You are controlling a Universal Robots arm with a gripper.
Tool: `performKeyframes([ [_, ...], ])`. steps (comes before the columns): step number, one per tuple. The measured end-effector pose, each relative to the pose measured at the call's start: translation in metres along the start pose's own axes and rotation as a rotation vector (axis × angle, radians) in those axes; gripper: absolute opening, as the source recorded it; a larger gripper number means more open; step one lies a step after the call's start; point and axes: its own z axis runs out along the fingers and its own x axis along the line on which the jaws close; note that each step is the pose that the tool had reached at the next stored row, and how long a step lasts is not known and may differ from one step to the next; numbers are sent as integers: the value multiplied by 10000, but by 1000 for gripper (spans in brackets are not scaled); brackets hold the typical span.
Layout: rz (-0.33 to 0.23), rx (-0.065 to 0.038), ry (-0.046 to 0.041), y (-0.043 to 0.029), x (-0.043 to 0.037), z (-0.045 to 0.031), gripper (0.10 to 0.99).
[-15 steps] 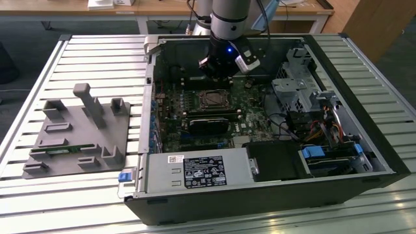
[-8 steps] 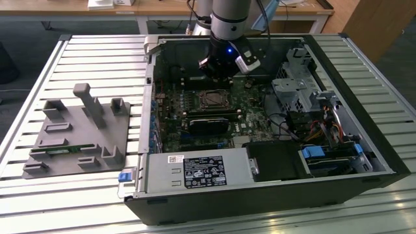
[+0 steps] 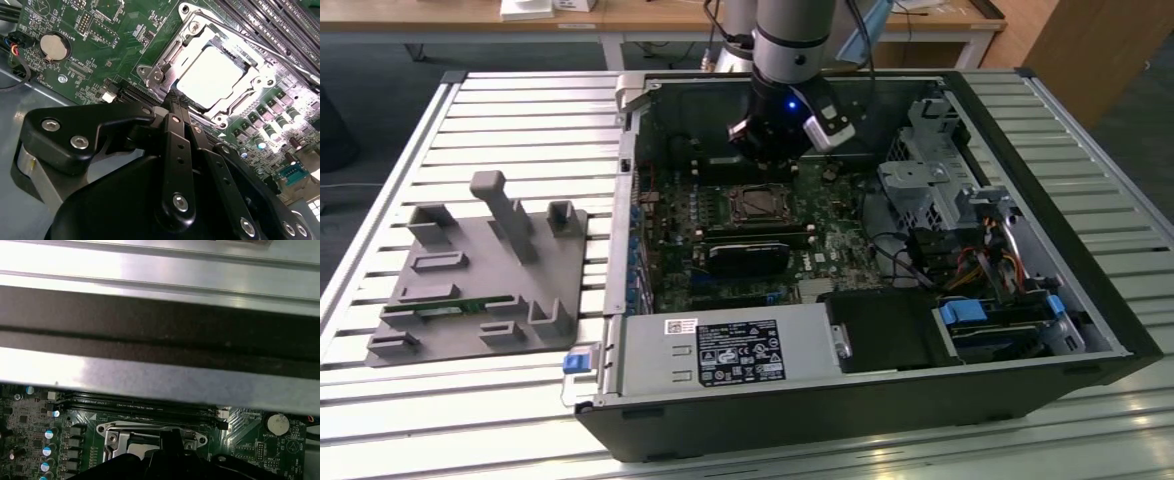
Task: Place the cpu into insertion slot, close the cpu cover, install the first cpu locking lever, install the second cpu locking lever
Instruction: 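Install the second cpu locking lever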
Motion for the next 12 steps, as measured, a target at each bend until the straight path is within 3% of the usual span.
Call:
performKeyframes([
  [12,1,0,0,-73,6,-4,106],
])
